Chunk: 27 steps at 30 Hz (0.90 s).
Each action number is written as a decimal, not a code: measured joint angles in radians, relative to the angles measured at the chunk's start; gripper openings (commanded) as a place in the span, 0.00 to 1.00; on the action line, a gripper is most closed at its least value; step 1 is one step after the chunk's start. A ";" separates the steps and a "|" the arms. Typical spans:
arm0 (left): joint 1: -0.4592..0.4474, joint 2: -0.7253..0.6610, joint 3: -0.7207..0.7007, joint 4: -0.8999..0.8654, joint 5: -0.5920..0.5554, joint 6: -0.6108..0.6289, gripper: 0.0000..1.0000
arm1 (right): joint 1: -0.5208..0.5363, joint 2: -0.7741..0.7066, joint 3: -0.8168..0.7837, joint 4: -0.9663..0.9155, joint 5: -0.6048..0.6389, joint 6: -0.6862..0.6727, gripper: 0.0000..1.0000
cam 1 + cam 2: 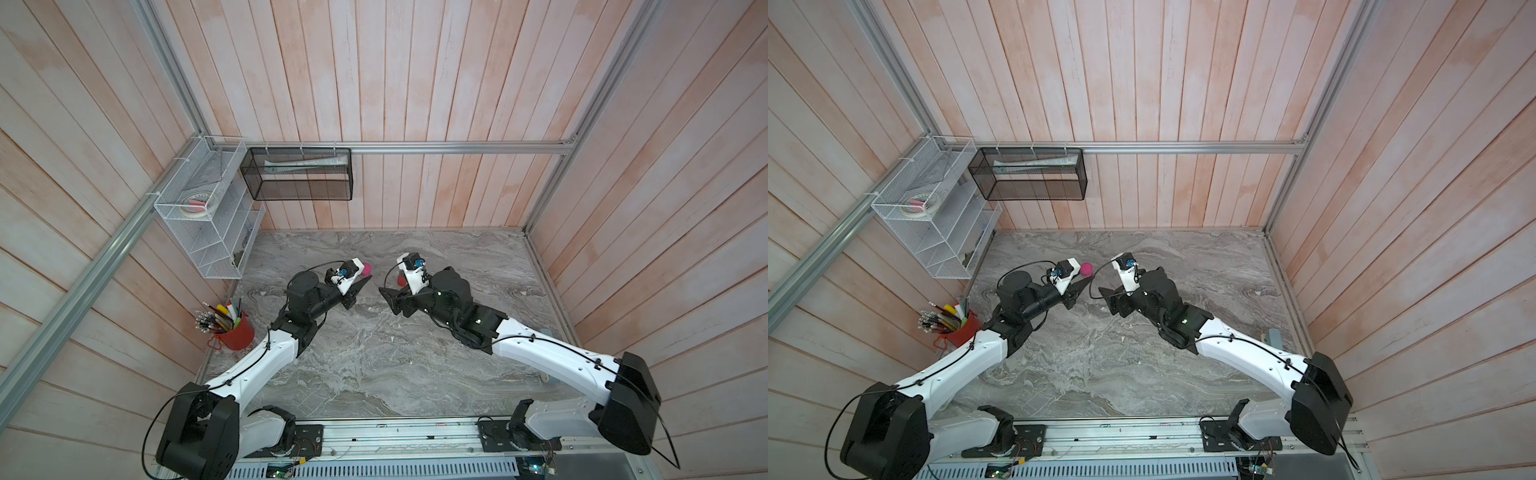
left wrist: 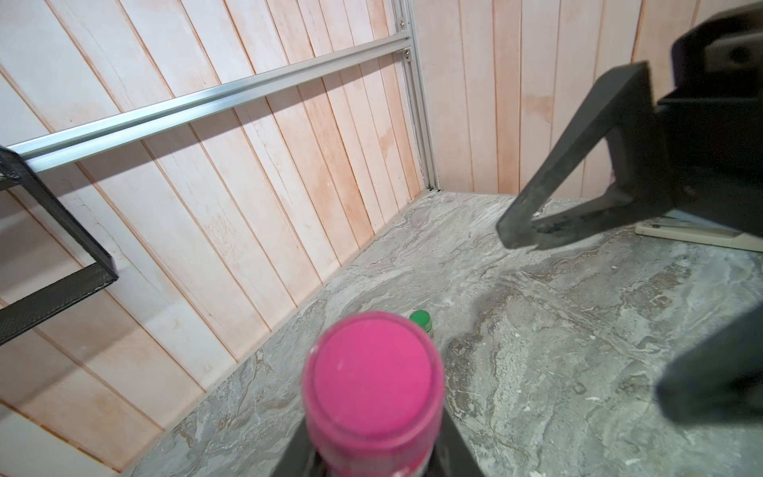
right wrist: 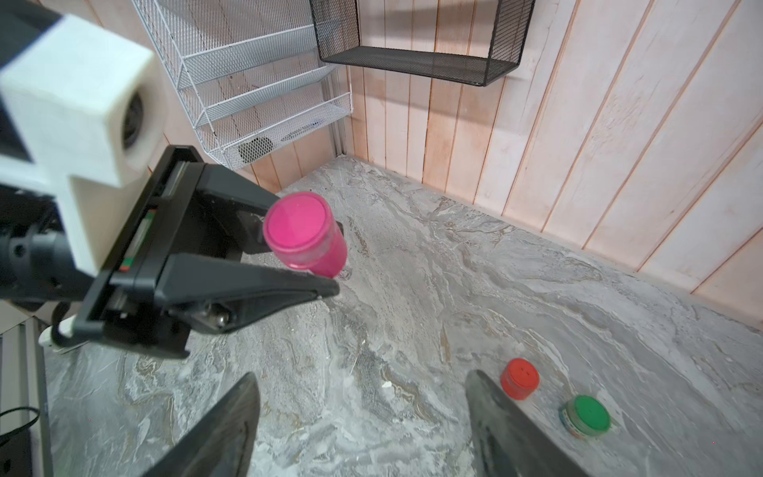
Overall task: Close the paint jar lid
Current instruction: Screw the lid onto the paint jar.
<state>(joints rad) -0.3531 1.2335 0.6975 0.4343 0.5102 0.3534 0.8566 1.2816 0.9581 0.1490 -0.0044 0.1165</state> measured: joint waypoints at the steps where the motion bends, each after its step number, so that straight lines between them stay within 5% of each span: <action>1: 0.006 0.004 0.001 0.000 0.034 -0.001 0.31 | -0.037 -0.032 -0.029 0.014 -0.050 -0.005 0.77; 6: 0.040 0.026 0.013 0.002 0.301 -0.011 0.31 | -0.178 -0.113 -0.088 0.086 -0.297 -0.061 0.76; 13: 0.043 0.090 0.015 0.097 0.651 -0.110 0.31 | -0.182 -0.050 -0.012 0.112 -0.632 -0.171 0.73; 27: 0.043 0.110 0.015 0.187 0.782 -0.191 0.31 | -0.143 0.114 0.111 0.081 -0.835 -0.211 0.61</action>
<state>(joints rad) -0.3103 1.3437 0.7128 0.6216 1.2919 0.1623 0.7136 1.3956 1.0691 0.2302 -0.8398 -0.0940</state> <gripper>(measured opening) 0.329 0.639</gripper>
